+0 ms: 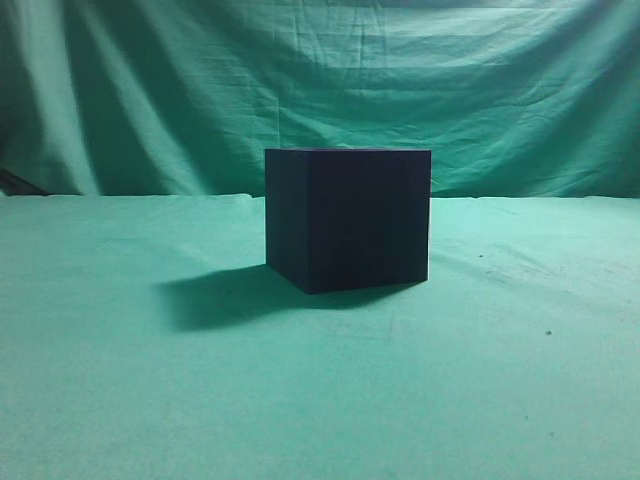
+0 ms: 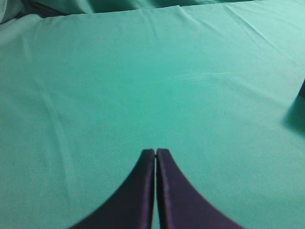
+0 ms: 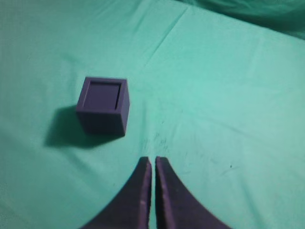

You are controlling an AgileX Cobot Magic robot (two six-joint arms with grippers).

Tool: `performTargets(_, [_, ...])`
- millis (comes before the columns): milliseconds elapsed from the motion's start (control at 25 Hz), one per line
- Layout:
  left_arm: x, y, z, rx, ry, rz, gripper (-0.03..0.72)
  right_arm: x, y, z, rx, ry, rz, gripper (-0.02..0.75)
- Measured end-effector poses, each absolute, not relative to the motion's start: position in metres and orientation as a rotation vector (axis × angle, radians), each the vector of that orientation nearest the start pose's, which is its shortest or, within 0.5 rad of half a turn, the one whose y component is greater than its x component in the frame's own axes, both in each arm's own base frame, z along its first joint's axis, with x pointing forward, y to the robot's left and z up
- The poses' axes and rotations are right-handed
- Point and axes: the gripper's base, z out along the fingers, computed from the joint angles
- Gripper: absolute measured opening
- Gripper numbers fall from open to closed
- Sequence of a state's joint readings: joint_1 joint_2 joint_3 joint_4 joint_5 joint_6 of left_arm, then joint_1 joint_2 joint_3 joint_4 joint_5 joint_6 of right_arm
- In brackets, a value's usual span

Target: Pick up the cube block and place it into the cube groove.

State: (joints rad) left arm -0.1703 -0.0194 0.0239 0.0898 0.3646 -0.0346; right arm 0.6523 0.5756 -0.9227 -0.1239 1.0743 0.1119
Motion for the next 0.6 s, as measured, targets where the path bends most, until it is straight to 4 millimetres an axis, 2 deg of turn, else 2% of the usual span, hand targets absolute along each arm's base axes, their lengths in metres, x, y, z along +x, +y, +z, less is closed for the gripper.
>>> performTargets(120, [0.052, -0.006, 0.173, 0.181, 1.843, -0.055, 0.0, 0.067, 0.033, 0.372, -0.518, 2.065, 0.261, 0.0])
performTargets(280, [0.052, -0.006, 0.173, 0.181, 1.843, -0.055, 0.0, 0.065, 0.021, 0.347, -0.319, 1.949, 0.217, 0.0])
performTargets(480, [0.052, -0.006, 0.173, 0.181, 1.843, -0.055, 0.0, 0.061, 0.008, 0.305, -0.08, 1.787, 0.139, 0.0])
performTargets(600, [0.052, -0.006, 0.173, 0.181, 1.843, -0.055, 0.0, 0.058, 0.002, 0.27, 0.01, 1.748, 0.072, 0.0])
